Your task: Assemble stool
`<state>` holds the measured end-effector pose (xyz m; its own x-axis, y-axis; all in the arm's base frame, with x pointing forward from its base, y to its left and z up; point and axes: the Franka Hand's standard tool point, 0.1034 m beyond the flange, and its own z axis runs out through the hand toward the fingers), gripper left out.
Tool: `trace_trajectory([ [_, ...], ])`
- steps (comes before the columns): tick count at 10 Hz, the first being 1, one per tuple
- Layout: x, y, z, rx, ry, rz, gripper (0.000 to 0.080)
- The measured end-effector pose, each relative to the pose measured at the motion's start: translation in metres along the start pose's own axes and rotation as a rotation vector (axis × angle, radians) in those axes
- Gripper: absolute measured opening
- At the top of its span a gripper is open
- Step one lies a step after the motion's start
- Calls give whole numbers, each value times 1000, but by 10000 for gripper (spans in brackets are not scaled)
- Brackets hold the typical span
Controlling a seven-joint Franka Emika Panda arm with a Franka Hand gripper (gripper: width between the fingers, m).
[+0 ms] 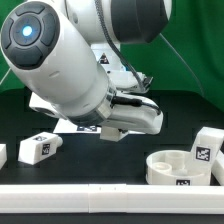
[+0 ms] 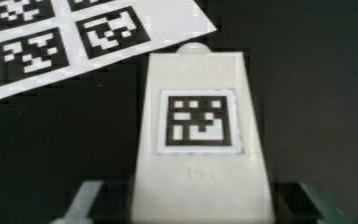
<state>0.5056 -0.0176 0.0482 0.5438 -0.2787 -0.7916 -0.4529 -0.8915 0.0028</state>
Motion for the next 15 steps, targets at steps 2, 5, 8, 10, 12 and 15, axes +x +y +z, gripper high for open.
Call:
trace_trajectory([
  [2,4,-15,-22,16,192,-41,338],
  [5,-9,-32,-55,3,403,-85,338],
  [8,-4,-40,-61,19,634,-106,338],
  [10,1,-45,-68,24,784,-125,338],
  [12,-3,-57,-82,-16,891,-185,338],
  [15,-2,-76,-94,-28,1026,-236,338],
])
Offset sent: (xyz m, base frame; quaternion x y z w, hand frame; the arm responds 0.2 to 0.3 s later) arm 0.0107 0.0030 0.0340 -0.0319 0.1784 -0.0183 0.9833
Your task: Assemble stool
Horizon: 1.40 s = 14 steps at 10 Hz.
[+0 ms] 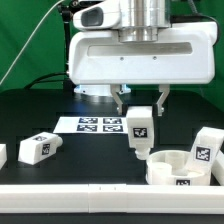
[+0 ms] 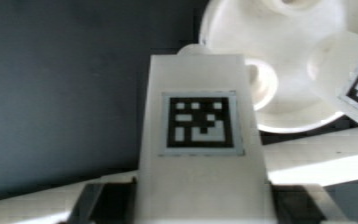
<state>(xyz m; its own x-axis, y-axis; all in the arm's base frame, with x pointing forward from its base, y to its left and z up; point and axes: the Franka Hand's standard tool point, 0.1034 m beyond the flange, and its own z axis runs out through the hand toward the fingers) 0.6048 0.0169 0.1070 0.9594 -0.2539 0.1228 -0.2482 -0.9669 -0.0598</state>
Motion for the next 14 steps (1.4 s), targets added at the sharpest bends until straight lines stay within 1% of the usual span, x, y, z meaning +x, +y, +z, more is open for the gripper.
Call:
trace_trajectory([
  [2,1,1,0,-4,2,-31,338],
  [3,3,0,-1,-11,6,-119,338],
  [5,16,-9,-12,-22,11,-228,338],
  [6,19,-13,-14,-25,18,-255,338],
  [8,18,-12,-13,-25,16,-251,338],
  [9,19,-14,-12,-23,37,-252,338],
  [11,13,-24,-9,-19,41,-268,338],
  [12,14,-30,-8,-15,101,-280,338],
  [13,9,-35,-6,-15,93,-291,338],
  [14,8,-36,-6,-15,93,-295,338],
])
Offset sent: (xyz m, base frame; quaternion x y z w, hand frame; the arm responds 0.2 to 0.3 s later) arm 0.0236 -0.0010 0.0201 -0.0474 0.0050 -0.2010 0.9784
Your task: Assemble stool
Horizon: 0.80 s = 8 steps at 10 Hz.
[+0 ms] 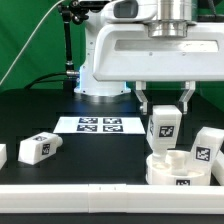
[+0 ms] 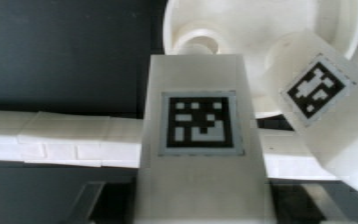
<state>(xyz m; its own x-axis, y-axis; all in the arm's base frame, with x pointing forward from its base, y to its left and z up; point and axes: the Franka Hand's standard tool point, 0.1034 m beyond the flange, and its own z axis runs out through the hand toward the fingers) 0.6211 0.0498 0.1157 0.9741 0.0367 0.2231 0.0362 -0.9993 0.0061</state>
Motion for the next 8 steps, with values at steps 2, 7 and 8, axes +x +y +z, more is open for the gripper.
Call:
trace_trajectory([
  [2,0,8,3,-3,-3,-11,338],
  [7,-1,4,5,-2,-7,-13,338],
  [8,-1,2,7,-1,-8,-15,338],
])
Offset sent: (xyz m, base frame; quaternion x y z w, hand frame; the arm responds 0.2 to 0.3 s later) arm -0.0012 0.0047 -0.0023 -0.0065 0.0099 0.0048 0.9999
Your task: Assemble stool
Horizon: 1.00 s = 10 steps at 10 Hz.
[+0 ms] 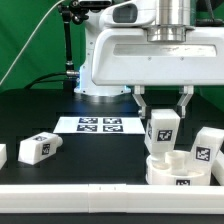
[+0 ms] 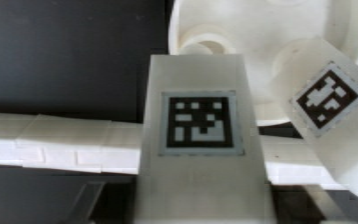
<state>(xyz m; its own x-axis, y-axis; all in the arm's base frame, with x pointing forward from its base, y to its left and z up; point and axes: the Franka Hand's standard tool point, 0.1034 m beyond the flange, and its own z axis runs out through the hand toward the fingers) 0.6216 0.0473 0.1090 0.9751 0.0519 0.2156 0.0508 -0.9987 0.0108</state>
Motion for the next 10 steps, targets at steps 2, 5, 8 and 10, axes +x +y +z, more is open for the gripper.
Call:
trace_trajectory([
  [2,-2,-1,3,0,-5,-2,338],
  [5,-2,-3,4,1,-2,-5,338],
  [8,-1,-4,4,2,0,-7,338],
  [10,-2,-5,7,1,2,-9,338],
])
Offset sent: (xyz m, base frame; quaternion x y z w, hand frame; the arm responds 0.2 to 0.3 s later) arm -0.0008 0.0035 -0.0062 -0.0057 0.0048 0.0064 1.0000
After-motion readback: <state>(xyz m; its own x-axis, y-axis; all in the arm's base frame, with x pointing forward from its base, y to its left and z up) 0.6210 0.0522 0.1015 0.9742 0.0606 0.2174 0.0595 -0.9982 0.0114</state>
